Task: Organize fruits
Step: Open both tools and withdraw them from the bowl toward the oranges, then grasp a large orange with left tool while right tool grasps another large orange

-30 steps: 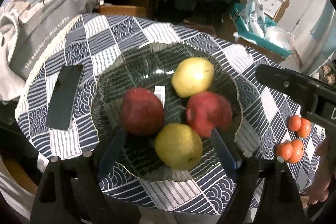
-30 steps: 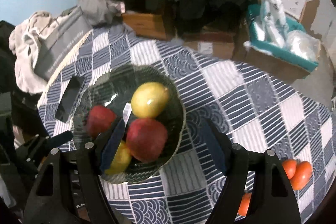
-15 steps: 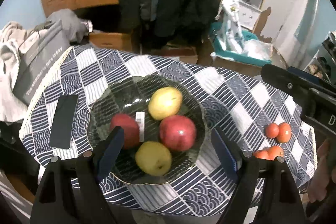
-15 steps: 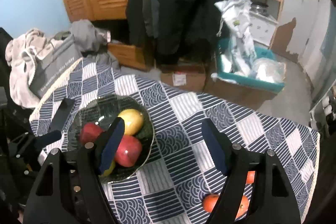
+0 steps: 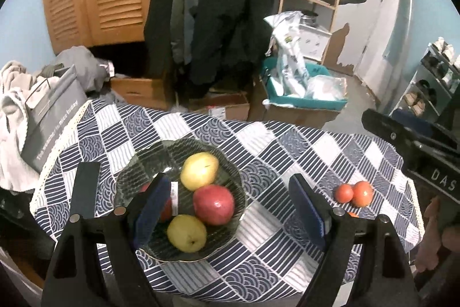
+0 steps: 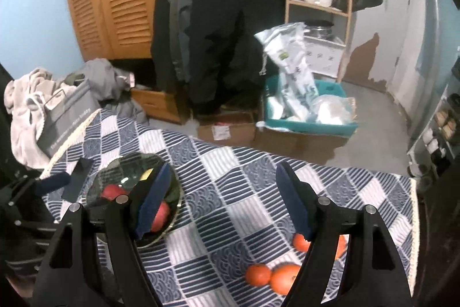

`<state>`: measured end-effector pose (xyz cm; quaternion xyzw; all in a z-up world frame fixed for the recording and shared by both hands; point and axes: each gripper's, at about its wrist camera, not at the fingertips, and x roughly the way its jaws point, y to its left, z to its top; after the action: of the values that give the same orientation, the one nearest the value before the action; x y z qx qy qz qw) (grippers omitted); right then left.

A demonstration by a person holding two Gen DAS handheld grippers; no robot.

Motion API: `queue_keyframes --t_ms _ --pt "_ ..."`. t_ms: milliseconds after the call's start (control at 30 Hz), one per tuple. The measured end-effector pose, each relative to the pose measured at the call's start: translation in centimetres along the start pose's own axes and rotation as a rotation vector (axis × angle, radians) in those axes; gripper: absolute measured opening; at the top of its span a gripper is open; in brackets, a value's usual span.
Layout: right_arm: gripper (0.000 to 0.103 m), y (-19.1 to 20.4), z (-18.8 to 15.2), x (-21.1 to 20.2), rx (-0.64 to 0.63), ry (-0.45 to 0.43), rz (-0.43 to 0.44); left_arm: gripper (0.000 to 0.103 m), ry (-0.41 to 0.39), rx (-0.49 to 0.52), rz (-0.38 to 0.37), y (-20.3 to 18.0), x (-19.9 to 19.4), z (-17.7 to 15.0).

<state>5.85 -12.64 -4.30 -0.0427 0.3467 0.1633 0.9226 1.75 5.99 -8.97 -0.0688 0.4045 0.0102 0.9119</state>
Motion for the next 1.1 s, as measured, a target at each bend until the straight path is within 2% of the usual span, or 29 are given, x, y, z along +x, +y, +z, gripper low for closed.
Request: queue_keyframes --t_ms 167,633,967,1100 --pt "0.077 -1.9 -0.4 -1.6 0.03 -0.022 -0.016 0.086 -0.024 0.022 -0.022 -1.6 -0.8 0.4" --pt "0.077 -6.7 -2.4 -4.1 0.099 -0.023 -0.071 0.086 -0.02 0.095 -0.086 -6.2 -0.6 -0.1" --pt "0.077 -9.1 -4.1 -3.3 0.136 0.02 -0.093 0.086 0.021 0.142 -0.089 -8.8 1.8 -1.2" --pt "0.077 -10.2 -5.7 -2.0 0.151 0.081 -0.101 0.086 0.053 0.141 -0.101 -9.2 3.2 -1.9"
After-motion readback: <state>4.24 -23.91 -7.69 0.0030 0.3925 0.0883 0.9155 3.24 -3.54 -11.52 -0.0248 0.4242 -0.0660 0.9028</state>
